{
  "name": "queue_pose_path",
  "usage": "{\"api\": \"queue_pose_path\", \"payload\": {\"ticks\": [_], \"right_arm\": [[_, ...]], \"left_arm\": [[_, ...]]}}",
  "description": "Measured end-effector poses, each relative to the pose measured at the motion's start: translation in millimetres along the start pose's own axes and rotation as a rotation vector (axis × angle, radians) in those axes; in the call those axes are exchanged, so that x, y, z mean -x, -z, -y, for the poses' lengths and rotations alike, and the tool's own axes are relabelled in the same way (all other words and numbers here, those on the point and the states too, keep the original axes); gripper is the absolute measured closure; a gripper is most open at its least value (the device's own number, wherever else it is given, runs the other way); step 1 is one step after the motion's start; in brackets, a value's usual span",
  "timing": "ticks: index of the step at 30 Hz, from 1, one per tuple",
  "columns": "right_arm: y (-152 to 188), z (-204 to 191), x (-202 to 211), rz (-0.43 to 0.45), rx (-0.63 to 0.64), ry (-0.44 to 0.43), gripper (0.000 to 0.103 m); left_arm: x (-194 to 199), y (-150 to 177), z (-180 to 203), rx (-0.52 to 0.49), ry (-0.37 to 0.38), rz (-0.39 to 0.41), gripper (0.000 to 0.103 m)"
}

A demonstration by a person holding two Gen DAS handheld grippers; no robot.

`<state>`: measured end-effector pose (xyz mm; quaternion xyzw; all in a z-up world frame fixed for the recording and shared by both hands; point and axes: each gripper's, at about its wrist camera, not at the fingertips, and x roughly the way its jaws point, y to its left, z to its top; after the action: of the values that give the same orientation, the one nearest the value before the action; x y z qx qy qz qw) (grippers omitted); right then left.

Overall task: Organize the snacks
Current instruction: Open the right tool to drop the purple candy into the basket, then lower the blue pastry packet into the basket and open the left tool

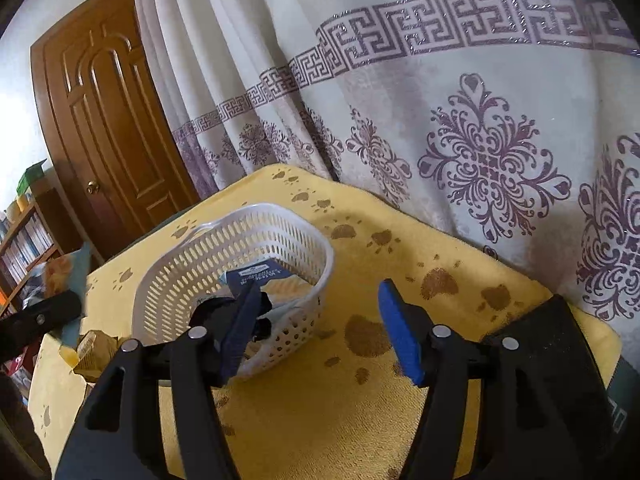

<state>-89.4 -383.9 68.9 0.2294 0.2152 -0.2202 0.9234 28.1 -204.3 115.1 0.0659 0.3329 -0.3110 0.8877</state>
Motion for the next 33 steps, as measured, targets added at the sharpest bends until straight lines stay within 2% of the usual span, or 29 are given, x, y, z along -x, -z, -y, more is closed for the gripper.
{"api": "queue_pose_path", "payload": {"ticks": [5, 13, 15, 16, 18, 25, 33], "right_arm": [[4.5, -2.7, 7.3, 0.062, 0.013, 0.03, 0.038], [8.1, -0.5, 8.3, 0.069, -0.005, 0.032, 0.038], [9.0, -2.0, 9.4, 0.072, 0.001, 0.031, 0.038], [8.8, -2.6, 9.6, 0.076, 0.003, 0.033, 0.038], [10.1, -3.8, 12.5, 0.091, 0.008, 0.043, 0.038], [10.4, -3.2, 15.9, 0.103, -0.001, 0.05, 0.038], [12.5, 5.4, 26.1, 0.123, -0.043, 0.087, 0.032]], "left_arm": [[-18.9, -10.3, 5.1, 0.033, 0.088, -0.018, 0.031], [-39.1, -34.8, 32.6, -0.014, 0.136, 0.012, 0.031], [-45.3, -39.5, 37.5, -0.01, 0.162, 0.016, 0.022], [-46.4, -40.6, 37.6, -0.003, 0.181, 0.026, 0.012], [-46.9, -39.5, 33.5, 0.015, 0.198, 0.036, 0.008], [-41.2, -29.7, 2.8, 0.106, 0.168, 0.027, 0.008], [-29.5, -19.9, -5.5, 0.102, 0.121, 0.03, 0.008]]}}
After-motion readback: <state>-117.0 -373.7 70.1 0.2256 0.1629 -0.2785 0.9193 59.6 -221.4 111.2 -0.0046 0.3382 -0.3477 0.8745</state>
